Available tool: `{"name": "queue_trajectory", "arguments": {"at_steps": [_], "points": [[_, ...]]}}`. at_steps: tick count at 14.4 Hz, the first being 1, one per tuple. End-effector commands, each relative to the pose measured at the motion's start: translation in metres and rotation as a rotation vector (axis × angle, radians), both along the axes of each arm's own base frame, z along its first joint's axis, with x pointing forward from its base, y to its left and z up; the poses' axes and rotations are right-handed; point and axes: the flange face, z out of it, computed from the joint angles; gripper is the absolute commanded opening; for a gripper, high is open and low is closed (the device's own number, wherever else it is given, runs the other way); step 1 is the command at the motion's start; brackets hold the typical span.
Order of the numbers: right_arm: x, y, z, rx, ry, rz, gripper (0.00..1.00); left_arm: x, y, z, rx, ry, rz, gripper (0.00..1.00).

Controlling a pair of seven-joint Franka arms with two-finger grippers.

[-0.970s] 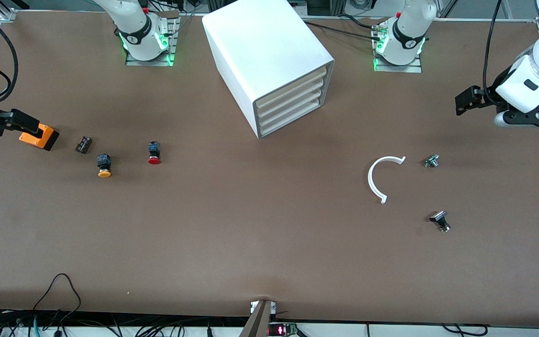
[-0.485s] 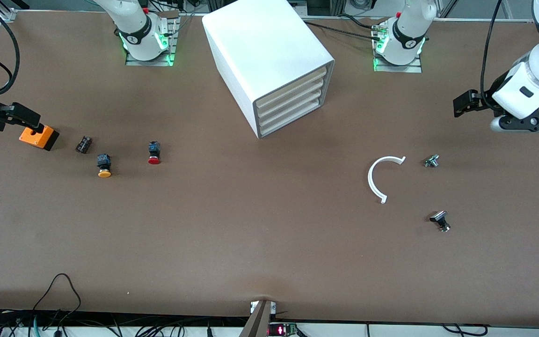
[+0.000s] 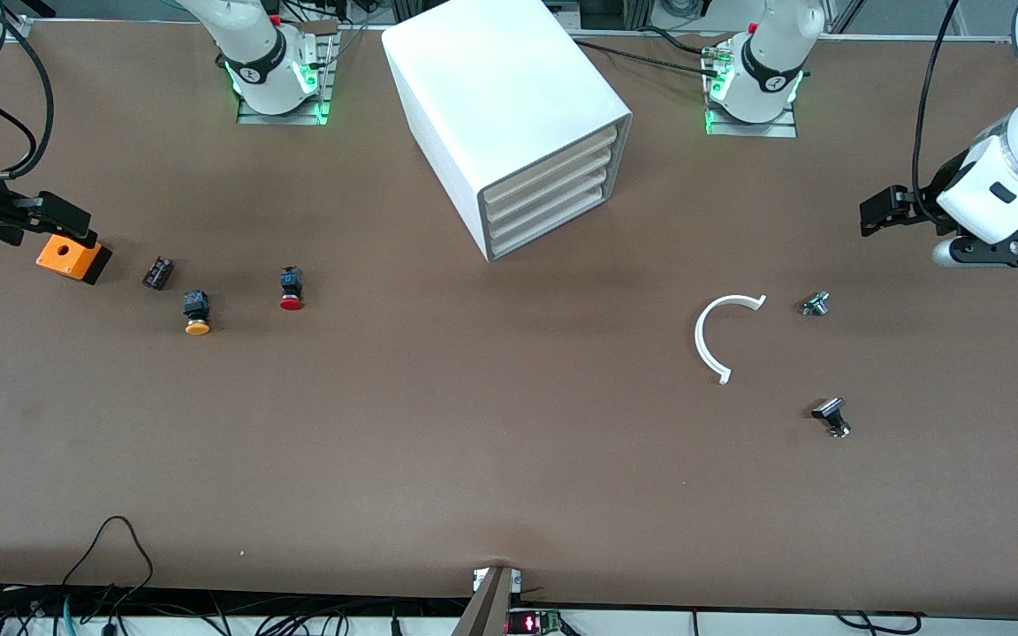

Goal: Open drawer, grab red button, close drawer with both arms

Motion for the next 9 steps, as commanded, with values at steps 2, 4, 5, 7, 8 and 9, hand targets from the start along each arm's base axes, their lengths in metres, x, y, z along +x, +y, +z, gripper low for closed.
{"name": "queue_trajectory", "arguments": {"at_steps": [2,4,5,7,8,9], "points": [[-0.005,-0.003,0.0,-0.002,0.009,-0.008,1.0,0.004,0.012,0.005,0.0,0.004,0.017,1.0],[-0.005,-0.004,0.001,-0.007,0.005,-0.009,1.0,0.004,0.018,0.004,0.0,0.003,0.028,1.0],[-0.004,-0.004,-0.002,-0.007,0.009,-0.007,1.0,0.004,0.018,0.003,0.0,0.006,0.028,1.0],[-0.004,-0.005,-0.002,-0.011,0.014,-0.008,1.0,0.005,0.019,0.003,-0.002,0.004,0.029,1.0],[-0.004,-0.005,-0.002,-0.011,0.014,-0.008,1.0,0.005,0.019,0.003,-0.002,0.004,0.029,1.0],[-0.004,-0.005,-0.002,-0.013,0.011,-0.006,1.0,0.005,0.019,0.003,-0.005,0.004,0.03,1.0]]}}
